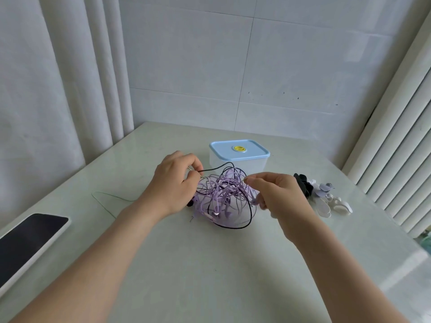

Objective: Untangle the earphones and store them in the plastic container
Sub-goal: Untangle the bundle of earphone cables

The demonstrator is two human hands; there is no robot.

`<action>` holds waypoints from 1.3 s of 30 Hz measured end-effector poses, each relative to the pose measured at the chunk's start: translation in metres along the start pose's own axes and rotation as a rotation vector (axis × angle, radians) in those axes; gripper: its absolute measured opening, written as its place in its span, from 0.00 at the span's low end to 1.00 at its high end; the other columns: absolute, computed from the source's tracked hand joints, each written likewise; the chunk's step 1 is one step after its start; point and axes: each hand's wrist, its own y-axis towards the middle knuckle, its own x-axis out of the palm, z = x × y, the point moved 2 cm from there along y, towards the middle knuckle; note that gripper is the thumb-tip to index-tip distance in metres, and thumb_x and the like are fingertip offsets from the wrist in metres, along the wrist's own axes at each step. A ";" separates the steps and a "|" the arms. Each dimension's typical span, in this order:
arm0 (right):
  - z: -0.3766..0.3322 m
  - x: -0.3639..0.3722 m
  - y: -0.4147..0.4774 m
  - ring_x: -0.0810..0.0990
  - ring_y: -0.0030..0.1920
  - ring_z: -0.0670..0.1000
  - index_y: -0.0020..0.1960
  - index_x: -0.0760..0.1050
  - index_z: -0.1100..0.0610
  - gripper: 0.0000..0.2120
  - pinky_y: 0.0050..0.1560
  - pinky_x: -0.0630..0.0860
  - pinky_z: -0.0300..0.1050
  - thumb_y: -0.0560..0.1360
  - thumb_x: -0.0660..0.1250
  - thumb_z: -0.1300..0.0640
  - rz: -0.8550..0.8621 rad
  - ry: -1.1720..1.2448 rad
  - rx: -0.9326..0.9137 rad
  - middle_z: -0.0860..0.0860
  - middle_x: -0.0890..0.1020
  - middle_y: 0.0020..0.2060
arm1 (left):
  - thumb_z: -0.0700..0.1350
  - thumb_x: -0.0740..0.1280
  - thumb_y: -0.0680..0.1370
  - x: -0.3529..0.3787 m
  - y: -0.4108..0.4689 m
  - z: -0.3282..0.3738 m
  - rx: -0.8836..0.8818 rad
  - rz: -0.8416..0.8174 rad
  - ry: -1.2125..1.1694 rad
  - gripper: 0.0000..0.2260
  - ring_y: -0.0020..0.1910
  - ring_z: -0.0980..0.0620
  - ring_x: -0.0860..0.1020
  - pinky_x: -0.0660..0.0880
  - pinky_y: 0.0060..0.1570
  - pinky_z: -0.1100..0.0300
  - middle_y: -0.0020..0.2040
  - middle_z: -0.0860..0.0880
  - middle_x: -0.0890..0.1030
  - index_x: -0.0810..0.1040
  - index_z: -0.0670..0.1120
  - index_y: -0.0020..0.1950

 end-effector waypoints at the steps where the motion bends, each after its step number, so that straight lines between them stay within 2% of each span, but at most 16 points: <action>1: 0.001 0.000 0.000 0.72 0.29 0.50 0.45 0.87 0.53 0.05 0.30 0.67 0.37 0.78 0.73 0.54 -0.007 -0.019 0.010 0.48 0.73 0.25 | 0.50 0.60 0.77 0.000 0.000 -0.001 -0.042 -0.020 0.020 0.10 0.51 0.50 0.71 0.66 0.53 0.54 0.45 0.52 0.72 0.82 0.52 0.48; 6: 0.004 0.003 -0.002 0.74 0.24 0.45 0.44 0.86 0.53 0.08 0.29 0.70 0.39 0.78 0.69 0.59 -0.056 -0.254 -0.013 0.51 0.82 0.30 | 0.62 0.69 0.70 0.001 -0.002 -0.001 -0.127 -0.034 0.132 0.08 0.56 0.49 0.66 0.60 0.56 0.56 0.47 0.55 0.66 0.81 0.59 0.42; 9: 0.003 0.009 -0.005 0.83 0.29 0.55 0.48 0.85 0.59 0.11 0.33 0.79 0.49 0.77 0.64 0.66 -0.143 -0.141 0.027 0.57 0.84 0.35 | 0.64 0.77 0.70 0.005 -0.004 -0.003 -0.104 -0.057 0.148 0.12 0.56 0.51 0.66 0.61 0.58 0.55 0.49 0.55 0.67 0.80 0.59 0.40; 12: 0.004 0.011 -0.006 0.80 0.26 0.51 0.52 0.84 0.55 0.11 0.30 0.72 0.42 0.76 0.66 0.65 -0.159 -0.208 -0.047 0.56 0.86 0.36 | 0.65 0.74 0.73 0.007 -0.002 -0.005 -0.035 -0.038 0.152 0.15 0.56 0.49 0.70 0.66 0.59 0.53 0.48 0.56 0.75 0.83 0.55 0.40; 14: 0.006 0.010 -0.005 0.79 0.26 0.48 0.53 0.83 0.50 0.11 0.33 0.73 0.42 0.76 0.69 0.63 -0.137 -0.277 -0.120 0.51 0.85 0.35 | 0.66 0.70 0.75 0.007 -0.002 -0.004 0.013 -0.007 0.120 0.17 0.51 0.50 0.77 0.72 0.56 0.52 0.40 0.57 0.82 0.83 0.53 0.39; 18: 0.010 0.011 -0.001 0.78 0.34 0.42 0.50 0.85 0.45 0.09 0.36 0.71 0.34 0.74 0.74 0.57 -0.103 -0.435 -0.252 0.45 0.86 0.36 | 0.56 0.73 0.78 0.009 -0.002 0.001 0.053 0.014 0.084 0.08 0.34 0.61 0.76 0.68 0.46 0.56 0.29 0.54 0.79 0.82 0.58 0.40; 20: 0.011 0.013 -0.001 0.77 0.35 0.39 0.50 0.85 0.44 0.09 0.36 0.68 0.28 0.74 0.73 0.56 -0.094 -0.534 -0.319 0.44 0.85 0.36 | 0.54 0.74 0.78 0.013 -0.004 0.001 0.048 -0.005 0.065 0.04 0.36 0.60 0.76 0.68 0.43 0.58 0.31 0.52 0.80 0.84 0.57 0.45; 22: 0.009 0.014 0.000 0.76 0.35 0.39 0.48 0.85 0.46 0.06 0.36 0.69 0.29 0.78 0.70 0.55 -0.076 -0.558 -0.356 0.44 0.84 0.36 | 0.51 0.76 0.77 0.017 -0.005 0.003 0.084 -0.014 0.020 0.01 0.39 0.56 0.78 0.73 0.43 0.61 0.36 0.51 0.81 0.86 0.56 0.47; 25: 0.004 0.014 -0.004 0.72 0.33 0.44 0.39 0.80 0.55 0.15 0.36 0.68 0.37 0.81 0.64 0.50 -0.091 -0.505 -0.325 0.43 0.77 0.29 | 0.49 0.79 0.75 0.021 -0.007 0.007 0.135 -0.006 -0.032 0.03 0.42 0.57 0.79 0.71 0.43 0.71 0.41 0.53 0.81 0.87 0.55 0.45; 27: 0.003 0.015 -0.007 0.75 0.37 0.43 0.40 0.82 0.53 0.21 0.45 0.73 0.41 0.79 0.62 0.39 -0.121 -0.521 -0.322 0.41 0.79 0.30 | 0.49 0.80 0.74 0.024 -0.007 0.009 0.140 -0.039 -0.071 0.04 0.40 0.55 0.80 0.74 0.43 0.65 0.41 0.53 0.81 0.87 0.55 0.45; 29: 0.003 0.015 -0.008 0.76 0.42 0.53 0.46 0.81 0.61 0.36 0.54 0.75 0.50 0.76 0.53 0.30 -0.156 -0.500 -0.288 0.49 0.81 0.34 | 0.50 0.81 0.73 0.026 -0.009 0.010 0.124 -0.088 -0.100 0.05 0.34 0.55 0.77 0.73 0.37 0.60 0.37 0.55 0.81 0.87 0.55 0.46; 31: 0.004 0.016 -0.007 0.77 0.45 0.58 0.46 0.78 0.64 0.43 0.57 0.76 0.55 0.73 0.50 0.24 -0.178 -0.460 -0.251 0.56 0.82 0.38 | 0.49 0.80 0.73 0.027 -0.012 0.013 0.108 -0.129 -0.100 0.07 0.29 0.55 0.71 0.65 0.30 0.67 0.32 0.63 0.78 0.86 0.55 0.49; 33: 0.005 0.020 -0.008 0.79 0.45 0.53 0.42 0.80 0.56 0.37 0.56 0.76 0.54 0.70 0.57 0.22 -0.182 -0.582 -0.298 0.52 0.82 0.35 | 0.46 0.79 0.75 0.029 -0.014 0.017 0.114 -0.172 -0.073 0.08 0.29 0.57 0.71 0.65 0.30 0.70 0.30 0.69 0.75 0.85 0.54 0.52; 35: 0.006 0.023 -0.010 0.81 0.49 0.49 0.48 0.84 0.46 0.31 0.59 0.77 0.55 0.64 0.66 0.21 -0.165 -0.666 -0.322 0.46 0.86 0.39 | 0.43 0.74 0.79 0.028 -0.014 0.020 0.110 -0.196 -0.065 0.10 0.29 0.63 0.73 0.66 0.31 0.72 0.28 0.71 0.74 0.85 0.52 0.59; 37: 0.007 0.023 -0.009 0.81 0.50 0.49 0.47 0.83 0.39 0.26 0.59 0.77 0.56 0.61 0.69 0.22 -0.149 -0.660 -0.340 0.42 0.86 0.40 | 0.43 0.67 0.84 0.027 -0.013 0.019 0.092 -0.197 -0.090 0.13 0.29 0.58 0.75 0.70 0.32 0.69 0.32 0.68 0.80 0.83 0.55 0.66; 39: 0.007 0.024 -0.008 0.80 0.47 0.50 0.47 0.82 0.38 0.22 0.57 0.77 0.57 0.63 0.70 0.24 -0.101 -0.634 -0.369 0.44 0.85 0.38 | 0.43 0.63 0.85 0.023 -0.011 0.016 0.064 -0.202 -0.152 0.19 0.37 0.47 0.79 0.79 0.44 0.56 0.43 0.58 0.86 0.78 0.62 0.71</action>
